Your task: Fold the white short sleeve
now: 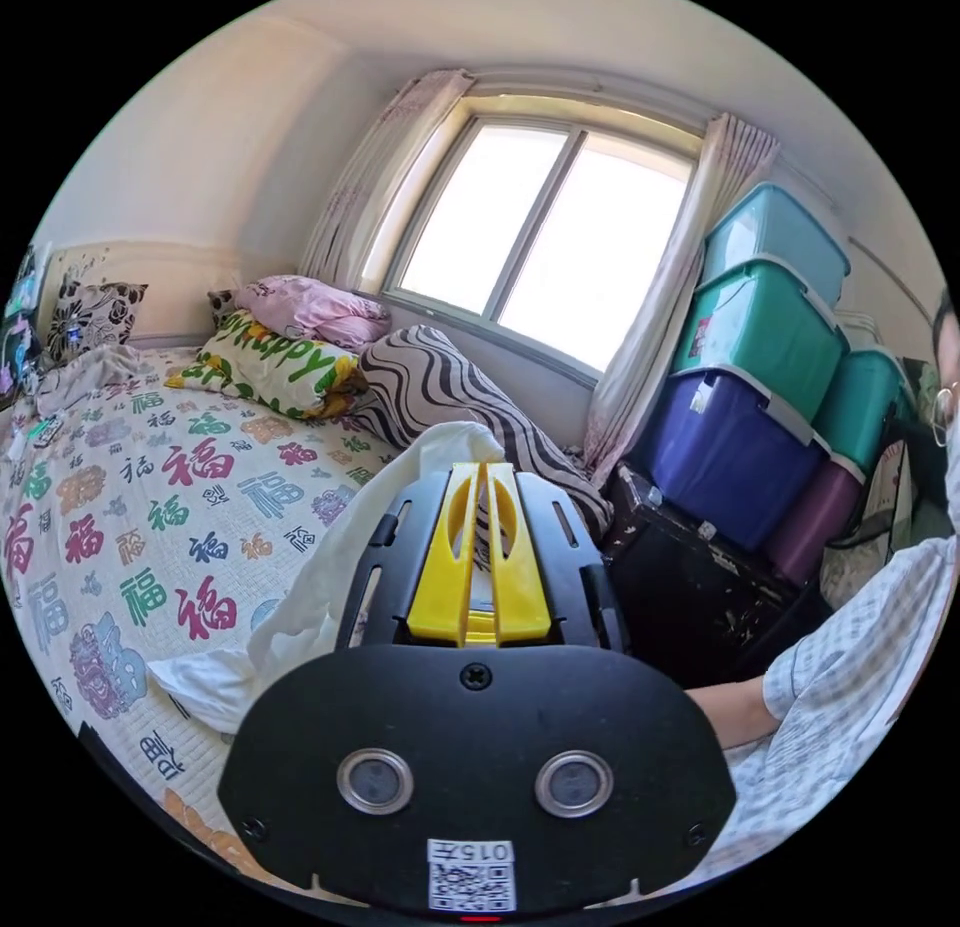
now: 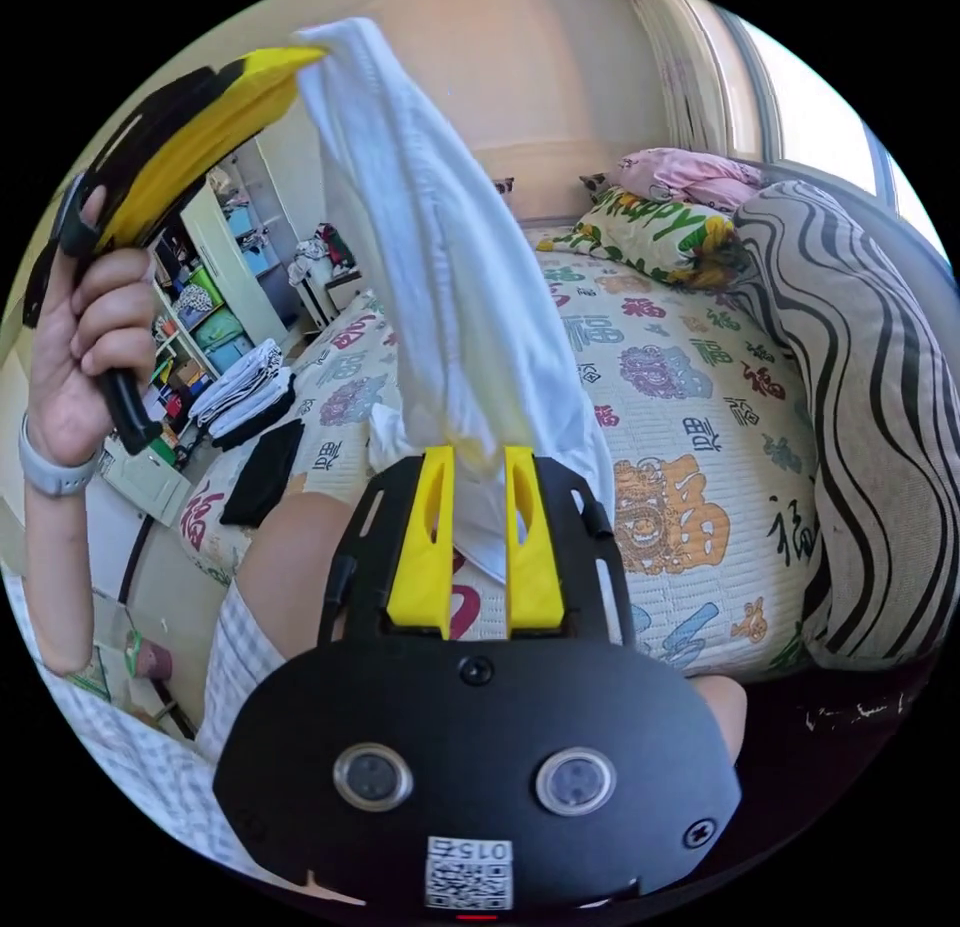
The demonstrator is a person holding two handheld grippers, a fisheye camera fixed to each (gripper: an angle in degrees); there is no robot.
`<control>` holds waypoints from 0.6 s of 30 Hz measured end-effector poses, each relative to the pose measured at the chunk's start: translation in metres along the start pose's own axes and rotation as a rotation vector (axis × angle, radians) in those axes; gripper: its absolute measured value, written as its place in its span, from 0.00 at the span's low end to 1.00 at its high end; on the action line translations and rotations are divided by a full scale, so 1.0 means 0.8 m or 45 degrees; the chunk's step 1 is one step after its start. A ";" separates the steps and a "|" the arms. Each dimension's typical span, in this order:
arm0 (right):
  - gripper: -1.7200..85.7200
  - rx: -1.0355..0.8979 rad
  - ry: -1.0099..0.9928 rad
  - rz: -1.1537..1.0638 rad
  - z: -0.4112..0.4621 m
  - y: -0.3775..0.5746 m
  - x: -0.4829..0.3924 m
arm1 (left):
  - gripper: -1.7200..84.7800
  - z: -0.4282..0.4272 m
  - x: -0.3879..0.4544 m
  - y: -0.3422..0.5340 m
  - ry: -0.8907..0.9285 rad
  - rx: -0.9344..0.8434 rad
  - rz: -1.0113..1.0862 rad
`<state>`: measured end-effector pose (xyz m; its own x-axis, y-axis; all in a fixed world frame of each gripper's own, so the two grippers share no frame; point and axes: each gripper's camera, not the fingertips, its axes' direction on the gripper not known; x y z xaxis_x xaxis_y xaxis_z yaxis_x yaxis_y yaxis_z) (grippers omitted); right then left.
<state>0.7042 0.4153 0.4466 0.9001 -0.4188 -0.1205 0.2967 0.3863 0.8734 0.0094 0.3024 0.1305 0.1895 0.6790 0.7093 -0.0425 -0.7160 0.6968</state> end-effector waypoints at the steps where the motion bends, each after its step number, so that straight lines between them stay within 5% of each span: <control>1: 0.12 0.016 0.000 0.002 -0.005 0.003 -0.005 | 0.01 -0.011 -0.002 -0.003 -0.013 0.022 -0.013; 11: 0.06 0.051 0.034 -0.034 -0.032 0.033 -0.076 | 0.01 -0.078 0.026 0.000 -0.125 0.047 -0.036; 18: 0.02 0.349 0.055 0.061 -0.150 0.053 -0.049 | 0.01 -0.148 0.051 0.005 -0.385 0.105 0.041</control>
<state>0.7197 0.5463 0.4316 0.9254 -0.3678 -0.0910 0.1616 0.1658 0.9728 -0.0996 0.3463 0.1754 0.4729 0.5856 0.6584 0.0244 -0.7556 0.6545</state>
